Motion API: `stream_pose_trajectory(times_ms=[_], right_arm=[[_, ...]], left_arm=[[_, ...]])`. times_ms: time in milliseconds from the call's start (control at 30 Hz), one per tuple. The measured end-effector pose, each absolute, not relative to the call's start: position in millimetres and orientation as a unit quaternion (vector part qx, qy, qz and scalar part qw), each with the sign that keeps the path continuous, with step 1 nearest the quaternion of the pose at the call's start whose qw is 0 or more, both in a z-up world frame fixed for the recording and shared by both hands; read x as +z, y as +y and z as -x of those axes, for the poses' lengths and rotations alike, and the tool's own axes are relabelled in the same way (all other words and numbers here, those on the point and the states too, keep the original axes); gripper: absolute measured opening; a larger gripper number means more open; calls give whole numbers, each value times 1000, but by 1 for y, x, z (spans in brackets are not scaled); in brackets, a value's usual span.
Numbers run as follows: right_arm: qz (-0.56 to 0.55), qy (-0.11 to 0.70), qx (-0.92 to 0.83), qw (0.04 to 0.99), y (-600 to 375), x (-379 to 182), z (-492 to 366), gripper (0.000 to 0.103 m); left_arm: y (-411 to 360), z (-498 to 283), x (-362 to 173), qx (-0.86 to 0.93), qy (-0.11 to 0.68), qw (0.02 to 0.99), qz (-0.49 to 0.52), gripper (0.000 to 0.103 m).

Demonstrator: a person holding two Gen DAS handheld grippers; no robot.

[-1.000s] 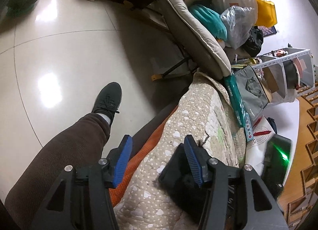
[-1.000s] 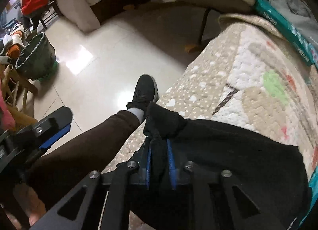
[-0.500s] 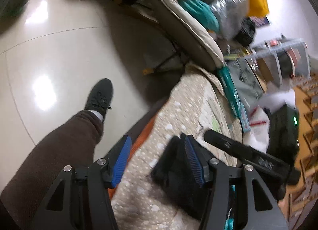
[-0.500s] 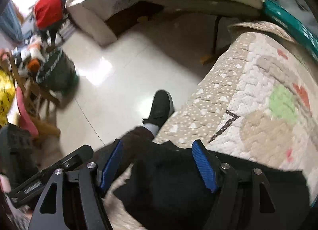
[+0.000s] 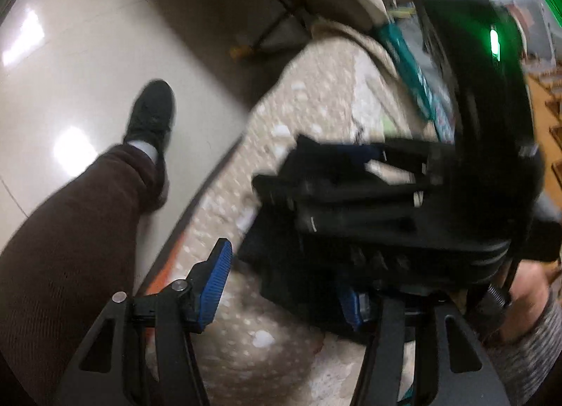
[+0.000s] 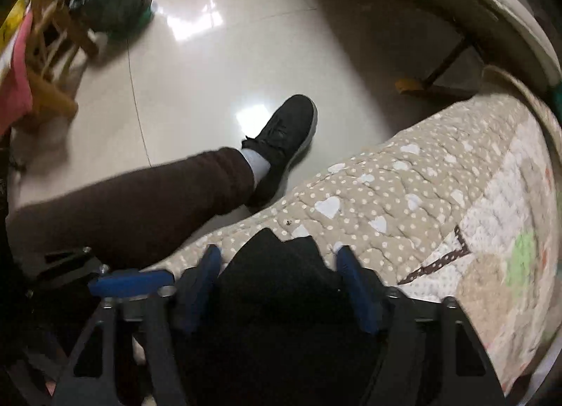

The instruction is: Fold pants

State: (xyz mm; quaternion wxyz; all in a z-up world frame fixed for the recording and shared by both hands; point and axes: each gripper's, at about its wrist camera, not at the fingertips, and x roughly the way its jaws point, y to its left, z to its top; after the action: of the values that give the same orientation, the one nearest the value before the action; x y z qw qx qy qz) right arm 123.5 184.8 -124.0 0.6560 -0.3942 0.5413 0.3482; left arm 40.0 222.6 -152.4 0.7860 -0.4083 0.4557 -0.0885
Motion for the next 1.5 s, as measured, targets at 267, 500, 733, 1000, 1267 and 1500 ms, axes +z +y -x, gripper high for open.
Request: stream_pose_trajectory(times_ms=[267, 500, 733, 1000, 1267, 1500], right_arm=[[370, 553, 346, 662, 176, -110, -135, 30], [358, 542, 342, 679, 176, -101, -129, 28], [324, 515, 354, 710, 157, -53, -119, 28], [264, 491, 344, 756, 94, -4, -124, 27], [173, 503, 305, 790, -13, -3, -139, 27], [70, 531, 267, 801, -120, -35, -146, 34]], left_arm=[[211, -45, -150, -85, 447, 805, 381, 29], [210, -41, -137, -98, 431, 814, 377, 19], [208, -29, -103, -115, 406, 819, 388, 19], [174, -41, -61, -151, 406, 815, 385, 19], [83, -69, -49, -183, 447, 820, 308, 19], [-5, -84, -64, -202, 492, 814, 232, 22]])
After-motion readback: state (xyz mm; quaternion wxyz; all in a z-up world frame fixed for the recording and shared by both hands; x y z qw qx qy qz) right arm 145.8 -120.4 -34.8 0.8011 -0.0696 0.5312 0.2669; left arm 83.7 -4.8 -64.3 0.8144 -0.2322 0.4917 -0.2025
